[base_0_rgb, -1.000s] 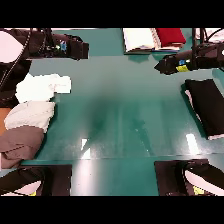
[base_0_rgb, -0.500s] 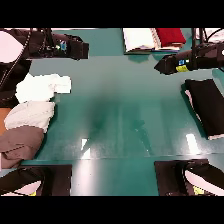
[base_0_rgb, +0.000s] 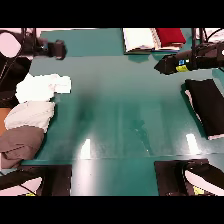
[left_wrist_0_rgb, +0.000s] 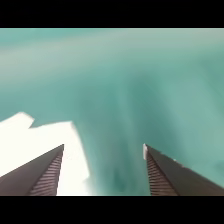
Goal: Fold the shirts.
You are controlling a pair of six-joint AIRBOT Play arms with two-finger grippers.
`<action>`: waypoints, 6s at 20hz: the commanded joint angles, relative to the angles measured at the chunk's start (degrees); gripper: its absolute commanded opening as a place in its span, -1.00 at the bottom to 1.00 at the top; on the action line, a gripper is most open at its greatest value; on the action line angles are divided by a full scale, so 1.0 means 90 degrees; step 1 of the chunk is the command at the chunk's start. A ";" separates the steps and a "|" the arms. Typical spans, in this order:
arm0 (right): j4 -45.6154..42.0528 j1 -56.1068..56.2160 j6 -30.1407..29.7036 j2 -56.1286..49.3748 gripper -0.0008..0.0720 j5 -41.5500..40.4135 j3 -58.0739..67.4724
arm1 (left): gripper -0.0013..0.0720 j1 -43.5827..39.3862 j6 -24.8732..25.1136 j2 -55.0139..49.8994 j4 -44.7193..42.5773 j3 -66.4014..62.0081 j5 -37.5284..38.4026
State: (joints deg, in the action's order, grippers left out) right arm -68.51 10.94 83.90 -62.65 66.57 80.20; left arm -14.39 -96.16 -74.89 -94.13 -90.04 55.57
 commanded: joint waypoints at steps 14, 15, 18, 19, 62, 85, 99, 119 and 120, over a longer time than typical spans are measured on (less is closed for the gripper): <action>0.0002 0.0002 0.0005 0.0032 -0.93 -0.0158 0.0007 | -0.90 0.1855 -0.0102 -0.1863 -0.0168 0.0889 -0.0211; 0.0002 0.0002 0.0007 0.0075 -0.93 -0.0257 0.0039 | -0.90 0.1855 -0.0051 -0.1712 -0.0168 0.0682 -0.0136; -0.0022 -0.0010 0.0005 0.0136 -0.93 -0.0277 0.0665 | -0.91 0.1671 0.0435 -0.0782 -0.0168 -0.0238 -0.0216; -0.0032 -0.0010 0.0005 0.0136 -0.93 -0.0299 0.1008 | -0.91 0.1523 0.0561 -0.0398 -0.0165 -0.0580 -0.0279; -0.1229 -0.0015 0.0005 -0.0255 -0.93 0.0568 0.3881 | 0.37 -0.0202 0.1528 -0.0304 0.3084 0.1557 0.1290; -0.1231 -0.0027 0.0131 -0.0255 -0.93 0.1270 0.3881 | -0.90 -0.0304 0.1855 -0.0942 0.4646 0.3313 -0.0508; 0.1127 -0.0794 0.0017 -0.1149 0.44 -0.0291 -0.1795 | -0.90 0.0877 0.1855 0.0245 0.3293 0.1899 -0.0100; -0.0146 0.0260 -0.0894 -0.2540 -0.93 -0.0126 0.1333 | -0.91 0.0877 0.1491 0.0962 0.2055 0.1314 -0.0073; -0.0430 0.0063 -0.0894 -0.2193 -0.93 0.0058 0.1583 | -0.90 0.0877 0.1494 0.1173 0.1928 0.1107 -0.0083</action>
State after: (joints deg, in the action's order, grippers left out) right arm -61.06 15.22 75.48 -88.86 61.60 88.38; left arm -6.52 -81.21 -68.12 -71.09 -76.55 54.92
